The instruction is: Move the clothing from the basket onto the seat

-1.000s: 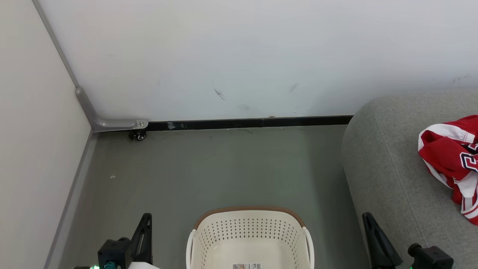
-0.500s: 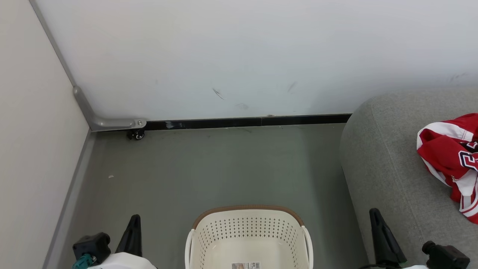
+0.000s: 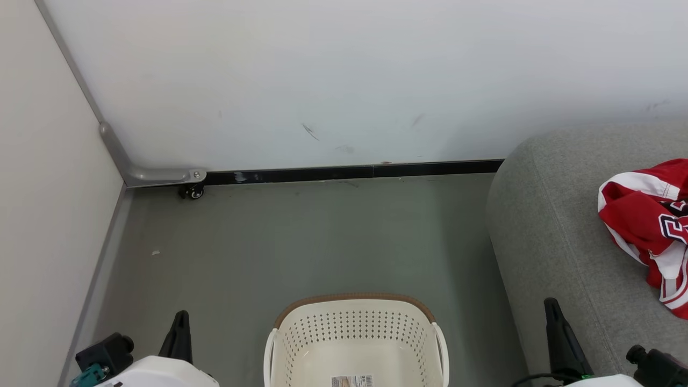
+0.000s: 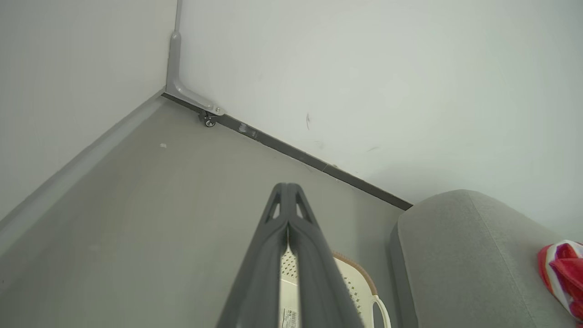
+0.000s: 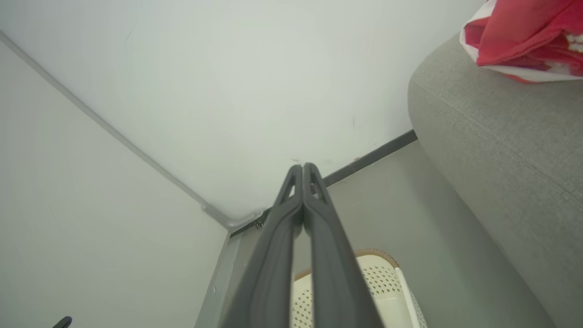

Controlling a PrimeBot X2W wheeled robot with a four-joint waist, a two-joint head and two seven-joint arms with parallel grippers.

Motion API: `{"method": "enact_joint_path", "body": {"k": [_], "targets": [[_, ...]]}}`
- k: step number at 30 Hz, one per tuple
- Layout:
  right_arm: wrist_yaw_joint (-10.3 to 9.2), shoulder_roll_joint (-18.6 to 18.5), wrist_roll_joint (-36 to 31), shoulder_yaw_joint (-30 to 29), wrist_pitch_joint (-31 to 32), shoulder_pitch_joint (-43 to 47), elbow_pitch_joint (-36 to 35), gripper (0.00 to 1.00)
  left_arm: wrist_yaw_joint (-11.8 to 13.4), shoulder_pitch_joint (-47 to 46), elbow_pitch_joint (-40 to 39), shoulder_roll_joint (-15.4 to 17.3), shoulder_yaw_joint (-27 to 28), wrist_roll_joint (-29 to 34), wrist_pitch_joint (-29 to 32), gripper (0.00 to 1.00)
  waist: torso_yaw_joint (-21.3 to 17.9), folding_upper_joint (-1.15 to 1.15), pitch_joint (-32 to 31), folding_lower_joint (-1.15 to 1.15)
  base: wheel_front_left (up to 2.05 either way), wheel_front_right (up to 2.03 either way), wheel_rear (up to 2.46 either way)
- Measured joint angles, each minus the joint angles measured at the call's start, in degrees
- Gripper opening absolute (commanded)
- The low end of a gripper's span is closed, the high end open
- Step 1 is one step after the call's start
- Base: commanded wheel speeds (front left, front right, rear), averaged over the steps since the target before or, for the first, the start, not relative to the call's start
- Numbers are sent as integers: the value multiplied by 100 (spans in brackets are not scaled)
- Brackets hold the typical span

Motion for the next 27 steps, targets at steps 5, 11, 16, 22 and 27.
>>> {"method": "enact_joint_path", "body": {"k": [5, 11, 16, 22, 27], "targets": [[0, -37, 425, -51, 88, -103, -19, 0, -114, -1, -35, -41, 105, -390, 103, 0, -14, 0, -14, 25, 0, 0, 0], [0, -69, 859, -83, 196, -110, -25, 0, -181, -1, -78, -87, 198, -778, 216, 0, -28, 0, -25, 38, 0, 0, 0], [0, -96, 1276, -108, 293, -148, -23, 0, -260, -1, -107, -105, 302, -1167, 303, 0, -43, 0, -27, 40, 0, 0, 0], [0, -130, 1773, -130, 380, -254, -14, 0, -377, -1, -133, -138, 409, -1623, 430, 0, -61, 0, -10, 22, 0, 0, 0], [0, -152, 2201, -152, 469, -338, 16, 0, -485, -1, -147, -153, 503, -2007, 505, 0, -75, 0, 18, -4, 0, 0, 0]]}}
